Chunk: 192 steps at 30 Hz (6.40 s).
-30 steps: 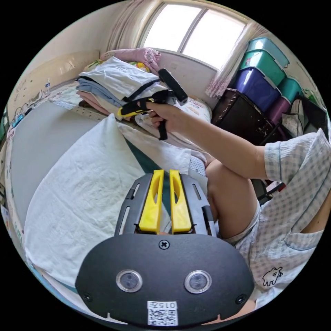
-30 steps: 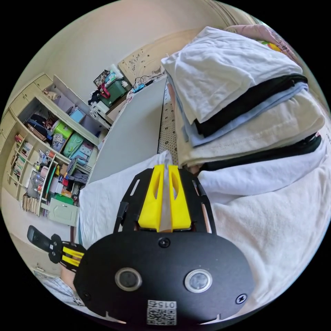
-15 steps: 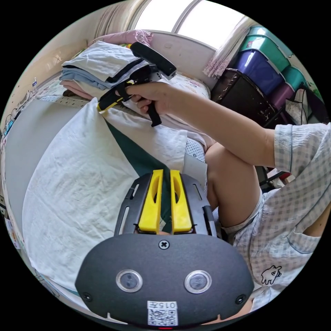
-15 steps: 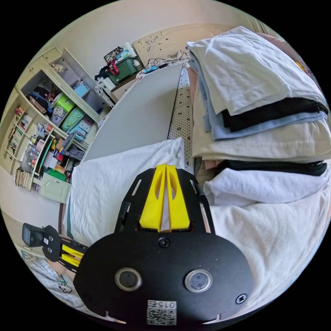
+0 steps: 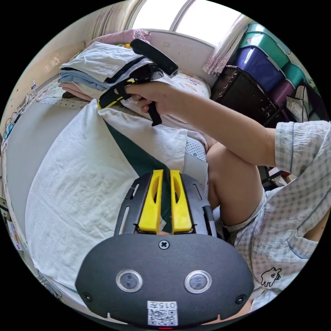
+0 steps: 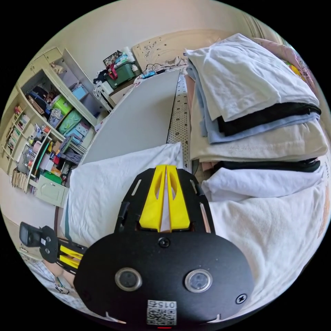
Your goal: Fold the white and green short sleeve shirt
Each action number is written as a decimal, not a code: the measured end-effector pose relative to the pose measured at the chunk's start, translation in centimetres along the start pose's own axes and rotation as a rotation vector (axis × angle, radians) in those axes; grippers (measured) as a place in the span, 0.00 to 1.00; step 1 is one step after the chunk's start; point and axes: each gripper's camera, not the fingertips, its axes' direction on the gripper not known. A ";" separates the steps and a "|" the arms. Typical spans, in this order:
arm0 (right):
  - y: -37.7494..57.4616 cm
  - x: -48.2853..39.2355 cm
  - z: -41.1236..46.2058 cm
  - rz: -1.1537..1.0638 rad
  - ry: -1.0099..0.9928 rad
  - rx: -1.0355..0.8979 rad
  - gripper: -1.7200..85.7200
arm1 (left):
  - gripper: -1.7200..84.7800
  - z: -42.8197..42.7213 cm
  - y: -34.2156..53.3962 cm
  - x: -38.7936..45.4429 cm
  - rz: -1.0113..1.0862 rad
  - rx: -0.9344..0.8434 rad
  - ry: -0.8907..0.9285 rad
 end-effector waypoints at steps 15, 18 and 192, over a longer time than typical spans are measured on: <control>-2.4 -24.6 -10.4 -1.235 -0.696 -0.273 0.02 | 0.05 -13.4 9.2 -0.2 0.104 -0.063 -0.146; -3.6 -27.0 -9.5 -1.302 -0.735 -0.430 0.04 | 0.05 -12.6 10.0 0.3 0.150 -0.139 -0.113; 15.6 15.6 -30.3 -0.267 -0.019 -0.105 0.14 | 0.11 -3.8 -4.2 -2.7 -0.204 0.168 -0.205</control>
